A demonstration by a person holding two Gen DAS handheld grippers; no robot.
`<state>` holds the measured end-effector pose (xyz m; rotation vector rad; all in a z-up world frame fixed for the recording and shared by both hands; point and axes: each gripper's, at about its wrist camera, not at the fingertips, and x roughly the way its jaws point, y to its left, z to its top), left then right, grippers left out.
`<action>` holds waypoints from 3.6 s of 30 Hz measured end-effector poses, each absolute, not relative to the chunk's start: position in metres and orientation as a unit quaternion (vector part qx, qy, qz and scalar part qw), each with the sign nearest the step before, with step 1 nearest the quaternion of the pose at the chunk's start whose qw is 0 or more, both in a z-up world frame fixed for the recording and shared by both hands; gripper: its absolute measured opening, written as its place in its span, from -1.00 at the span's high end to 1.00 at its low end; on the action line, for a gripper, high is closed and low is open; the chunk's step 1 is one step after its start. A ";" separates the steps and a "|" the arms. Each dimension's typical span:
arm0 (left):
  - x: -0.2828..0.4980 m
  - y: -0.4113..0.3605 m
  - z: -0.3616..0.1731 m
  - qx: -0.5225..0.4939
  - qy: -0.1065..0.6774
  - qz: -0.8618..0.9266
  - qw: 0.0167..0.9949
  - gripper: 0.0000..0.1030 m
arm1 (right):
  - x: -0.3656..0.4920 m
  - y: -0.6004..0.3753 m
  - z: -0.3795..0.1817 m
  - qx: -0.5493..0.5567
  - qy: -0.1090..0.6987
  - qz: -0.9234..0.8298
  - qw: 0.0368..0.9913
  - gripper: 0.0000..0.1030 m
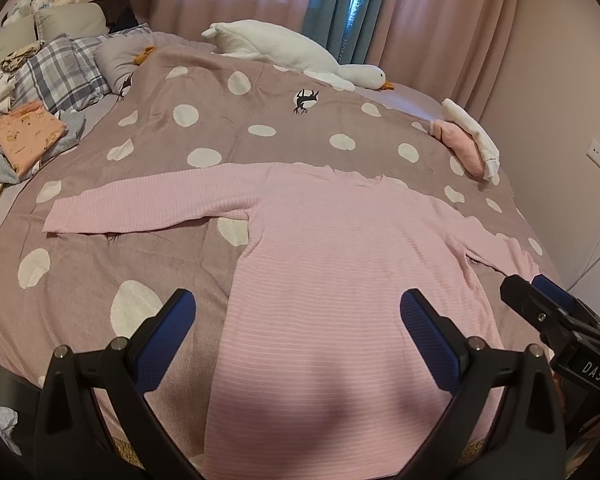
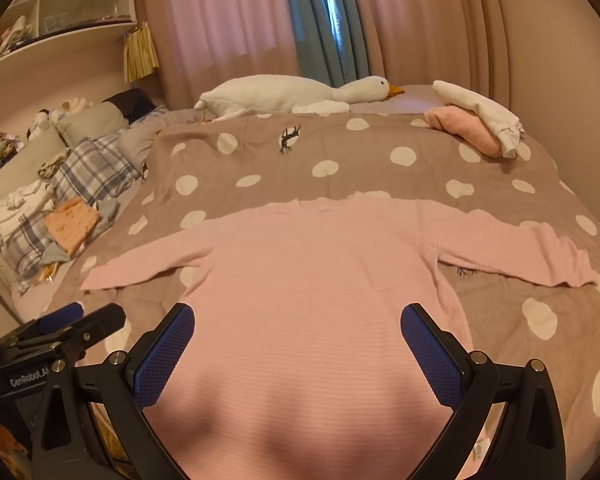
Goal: Fold small clothes
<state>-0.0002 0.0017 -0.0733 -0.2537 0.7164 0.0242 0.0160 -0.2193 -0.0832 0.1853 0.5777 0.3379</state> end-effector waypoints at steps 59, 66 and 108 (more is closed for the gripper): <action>0.082 -0.003 -0.155 -0.191 0.519 -0.040 0.832 -0.50 | 0.155 -0.609 -0.191 0.445 0.320 -0.202 0.812 0.88; 0.086 0.016 -0.122 -0.210 0.479 -0.036 0.851 -0.51 | 0.161 -0.576 -0.131 0.345 0.308 -0.207 0.862 0.88; 0.067 0.098 -0.091 -0.252 0.403 0.043 0.879 -0.62 | 0.192 -0.134 -0.107 0.054 0.417 0.220 0.880 0.88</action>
